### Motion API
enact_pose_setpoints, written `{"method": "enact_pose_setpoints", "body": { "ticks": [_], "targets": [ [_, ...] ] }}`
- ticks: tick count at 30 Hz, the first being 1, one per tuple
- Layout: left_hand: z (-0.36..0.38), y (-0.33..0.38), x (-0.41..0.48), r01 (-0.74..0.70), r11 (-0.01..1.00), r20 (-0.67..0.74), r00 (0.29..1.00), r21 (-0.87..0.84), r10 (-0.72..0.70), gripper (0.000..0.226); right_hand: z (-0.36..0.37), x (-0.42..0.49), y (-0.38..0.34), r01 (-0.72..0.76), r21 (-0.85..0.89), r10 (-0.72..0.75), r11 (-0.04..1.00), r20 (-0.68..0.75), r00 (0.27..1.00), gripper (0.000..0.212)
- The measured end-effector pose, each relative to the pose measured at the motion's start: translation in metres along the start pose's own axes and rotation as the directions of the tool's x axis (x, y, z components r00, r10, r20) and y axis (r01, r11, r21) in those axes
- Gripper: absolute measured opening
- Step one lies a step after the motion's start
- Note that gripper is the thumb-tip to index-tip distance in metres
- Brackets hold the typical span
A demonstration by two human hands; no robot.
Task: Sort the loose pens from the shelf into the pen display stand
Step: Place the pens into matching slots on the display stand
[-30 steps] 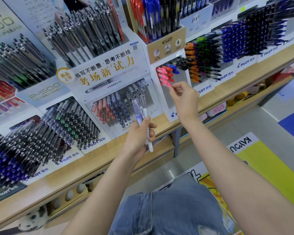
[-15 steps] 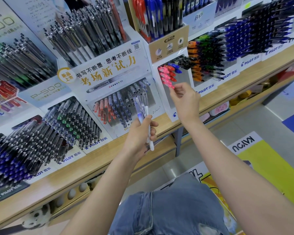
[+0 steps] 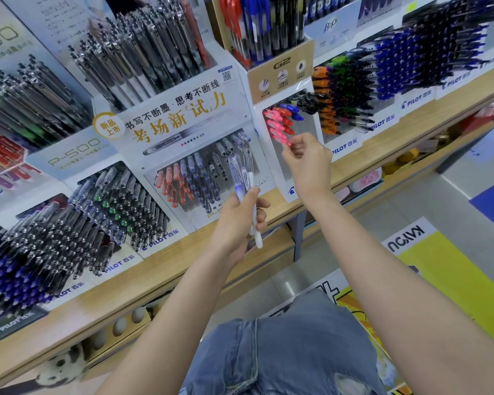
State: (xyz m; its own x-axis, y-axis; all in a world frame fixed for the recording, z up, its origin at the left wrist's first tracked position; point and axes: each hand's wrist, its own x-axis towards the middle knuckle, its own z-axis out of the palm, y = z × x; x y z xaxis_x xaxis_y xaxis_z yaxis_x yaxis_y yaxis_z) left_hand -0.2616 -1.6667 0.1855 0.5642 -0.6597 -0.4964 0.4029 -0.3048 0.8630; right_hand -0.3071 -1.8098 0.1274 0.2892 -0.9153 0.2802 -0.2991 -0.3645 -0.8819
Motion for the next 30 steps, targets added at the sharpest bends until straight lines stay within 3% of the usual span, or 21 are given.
{"method": "enact_pose_setpoints", "body": {
  "ticks": [5,7,11,16,20,24,30],
  "targets": [
    [-0.004,-0.003,-0.004,-0.008,0.999,0.070,0.998,0.049,0.005,0.015,-0.012,-0.023,-0.005,-0.055,0.021,0.055,0.998,0.013,0.998,0.020],
    [-0.006,-0.004,-0.006,0.003,0.996,0.113,0.994,0.084,-0.012,0.014,-0.017,-0.037,-0.009,-0.142,0.050,0.134,0.989,0.125,0.983,0.015],
    [-0.007,-0.010,-0.012,0.033,0.991,0.210,0.976,0.132,-0.060,0.018,-0.023,-0.051,-0.030,-0.500,0.150,0.351,0.853,0.544,0.762,0.045],
    [-0.015,-0.017,-0.015,0.040,0.995,0.179,0.982,0.087,-0.055,0.022,-0.027,-0.057,-0.037,-0.463,0.178,0.270,0.868,0.613,0.742,0.042],
    [-0.018,-0.019,-0.017,0.010,0.998,0.175,0.984,0.055,-0.020,0.023,-0.022,-0.060,-0.037,-0.494,0.201,0.334,0.846,0.522,0.785,0.039],
    [-0.025,-0.022,-0.011,0.041,0.998,0.069,0.997,0.041,-0.044,0.017,-0.028,-0.060,-0.043,-0.573,0.372,0.376,0.730,0.481,0.792,0.036],
    [-0.027,-0.022,-0.003,-0.026,1.000,0.071,0.997,-0.014,0.027,0.029,-0.033,-0.075,-0.045,-0.474,0.209,0.221,0.855,0.680,0.699,0.038]
  ]
}}
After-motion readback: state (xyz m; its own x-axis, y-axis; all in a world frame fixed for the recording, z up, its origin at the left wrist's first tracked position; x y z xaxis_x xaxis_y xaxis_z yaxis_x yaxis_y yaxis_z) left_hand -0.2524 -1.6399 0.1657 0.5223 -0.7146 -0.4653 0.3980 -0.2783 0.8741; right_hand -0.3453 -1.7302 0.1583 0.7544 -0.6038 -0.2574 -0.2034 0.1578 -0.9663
